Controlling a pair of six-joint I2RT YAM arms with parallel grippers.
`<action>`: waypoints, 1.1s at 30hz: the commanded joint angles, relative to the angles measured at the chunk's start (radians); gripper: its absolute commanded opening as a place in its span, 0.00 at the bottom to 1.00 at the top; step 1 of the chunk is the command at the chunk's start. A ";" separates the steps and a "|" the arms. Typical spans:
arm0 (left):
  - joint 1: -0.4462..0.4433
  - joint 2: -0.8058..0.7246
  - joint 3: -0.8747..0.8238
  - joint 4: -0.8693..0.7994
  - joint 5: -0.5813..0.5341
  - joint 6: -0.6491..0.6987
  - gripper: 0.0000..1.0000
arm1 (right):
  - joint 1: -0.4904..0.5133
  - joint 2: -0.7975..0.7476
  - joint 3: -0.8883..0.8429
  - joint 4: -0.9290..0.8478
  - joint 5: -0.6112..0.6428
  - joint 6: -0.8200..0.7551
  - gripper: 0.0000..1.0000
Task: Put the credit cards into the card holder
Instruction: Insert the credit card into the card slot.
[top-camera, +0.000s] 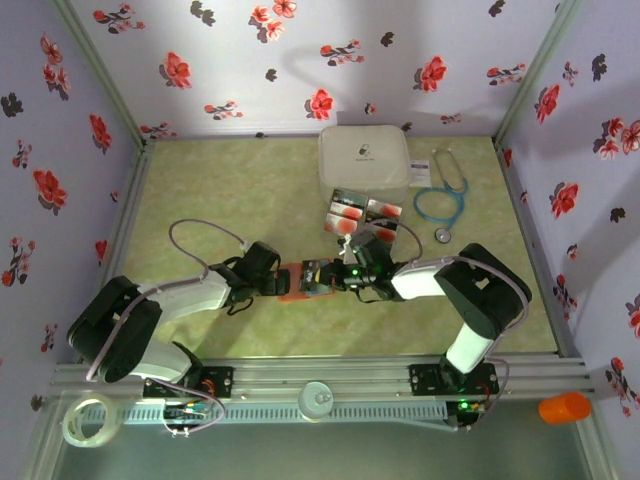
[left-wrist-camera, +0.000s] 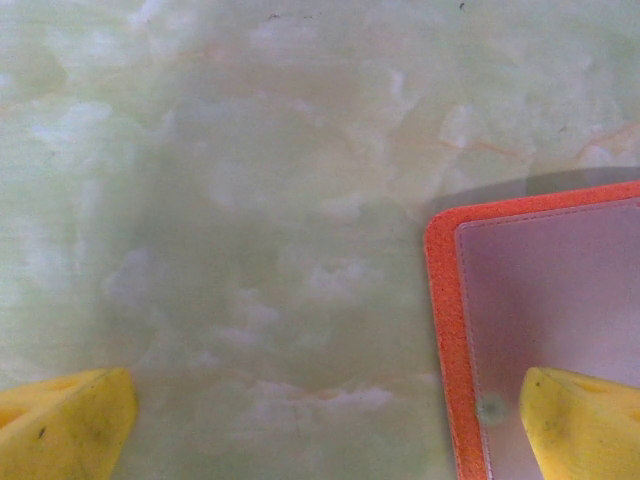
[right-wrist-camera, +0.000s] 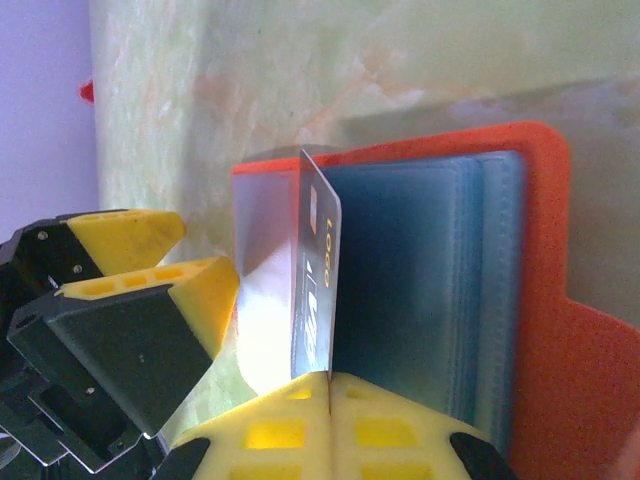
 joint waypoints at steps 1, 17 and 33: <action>0.000 0.032 -0.004 -0.039 -0.004 -0.019 1.00 | -0.004 0.031 0.030 -0.075 -0.041 -0.041 0.00; 0.000 0.035 -0.006 -0.032 -0.003 -0.020 1.00 | -0.004 0.042 0.079 -0.197 -0.062 -0.084 0.00; -0.001 0.036 -0.009 -0.024 -0.001 -0.022 1.00 | -0.012 0.128 0.174 -0.314 -0.110 -0.134 0.00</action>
